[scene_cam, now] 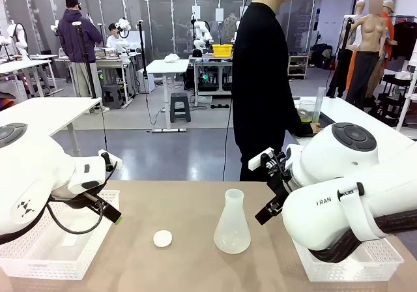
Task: Prepare the solutions needed for the experiment.
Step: Pick up the Plastic Funnel and insert it into the Big flask.
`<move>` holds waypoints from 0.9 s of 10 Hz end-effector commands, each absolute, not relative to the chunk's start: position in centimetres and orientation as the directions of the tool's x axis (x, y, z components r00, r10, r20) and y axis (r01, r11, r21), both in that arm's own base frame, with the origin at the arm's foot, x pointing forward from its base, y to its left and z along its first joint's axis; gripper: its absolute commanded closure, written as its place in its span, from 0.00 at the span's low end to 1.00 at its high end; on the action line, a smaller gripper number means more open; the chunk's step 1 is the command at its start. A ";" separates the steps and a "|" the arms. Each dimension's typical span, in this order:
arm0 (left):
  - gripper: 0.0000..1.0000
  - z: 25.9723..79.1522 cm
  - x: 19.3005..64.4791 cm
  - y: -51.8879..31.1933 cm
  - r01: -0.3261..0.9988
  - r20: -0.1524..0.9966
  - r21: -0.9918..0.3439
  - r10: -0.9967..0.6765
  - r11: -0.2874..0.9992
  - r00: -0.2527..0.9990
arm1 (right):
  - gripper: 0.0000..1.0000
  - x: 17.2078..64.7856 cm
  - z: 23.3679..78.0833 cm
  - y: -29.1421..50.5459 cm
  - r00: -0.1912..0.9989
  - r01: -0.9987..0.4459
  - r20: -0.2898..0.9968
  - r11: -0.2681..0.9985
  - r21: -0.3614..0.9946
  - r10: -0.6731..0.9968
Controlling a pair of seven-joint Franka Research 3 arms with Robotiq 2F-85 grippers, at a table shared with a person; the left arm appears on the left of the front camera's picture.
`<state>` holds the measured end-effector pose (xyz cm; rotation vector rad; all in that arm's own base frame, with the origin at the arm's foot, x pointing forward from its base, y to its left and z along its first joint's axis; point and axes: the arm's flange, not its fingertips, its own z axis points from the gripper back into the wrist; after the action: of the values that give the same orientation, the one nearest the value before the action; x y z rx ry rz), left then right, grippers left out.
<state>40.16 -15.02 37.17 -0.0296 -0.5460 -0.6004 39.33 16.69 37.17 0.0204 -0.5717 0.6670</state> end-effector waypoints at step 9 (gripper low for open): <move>0.00 41.9 38.3 -16.8 0.601 0.594 -0.150 -0.414 0.785 0.689 | 0.00 39.1 42.2 15.6 0.738 -0.458 0.592 0.885 0.087 0.324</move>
<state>38.30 -16.61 42.35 -0.3554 -0.5649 -0.5927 38.90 15.42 42.71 0.2402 -0.6011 0.4320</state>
